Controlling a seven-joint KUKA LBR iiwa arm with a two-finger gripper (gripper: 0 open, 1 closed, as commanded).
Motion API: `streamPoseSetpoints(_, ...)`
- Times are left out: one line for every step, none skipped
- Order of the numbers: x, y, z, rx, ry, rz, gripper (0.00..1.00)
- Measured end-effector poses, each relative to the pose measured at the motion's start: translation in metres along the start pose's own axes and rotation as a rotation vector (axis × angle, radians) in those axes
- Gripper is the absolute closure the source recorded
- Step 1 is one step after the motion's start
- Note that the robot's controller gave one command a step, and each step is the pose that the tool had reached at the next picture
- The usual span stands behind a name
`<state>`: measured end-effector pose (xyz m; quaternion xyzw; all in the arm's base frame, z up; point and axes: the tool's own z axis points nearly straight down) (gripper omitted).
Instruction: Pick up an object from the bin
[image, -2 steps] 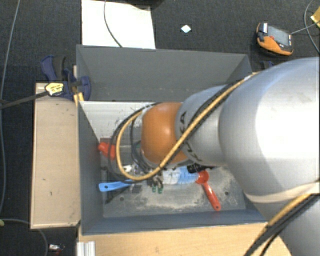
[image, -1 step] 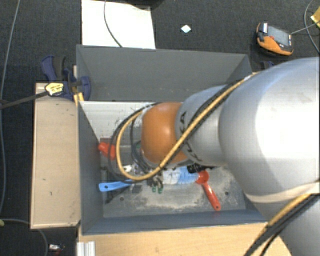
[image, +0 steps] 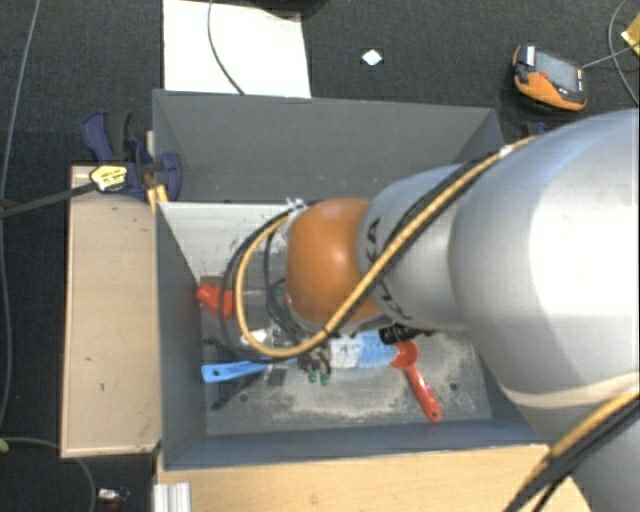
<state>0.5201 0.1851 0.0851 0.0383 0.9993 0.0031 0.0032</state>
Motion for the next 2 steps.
streamPoseSetpoints(-0.002, 0.001, -0.034, -0.002, -0.006, -0.001, 1.0)
streamPoseSetpoints(-0.003, 0.001, -0.065, -0.003, -0.009, -0.003, 1.0)
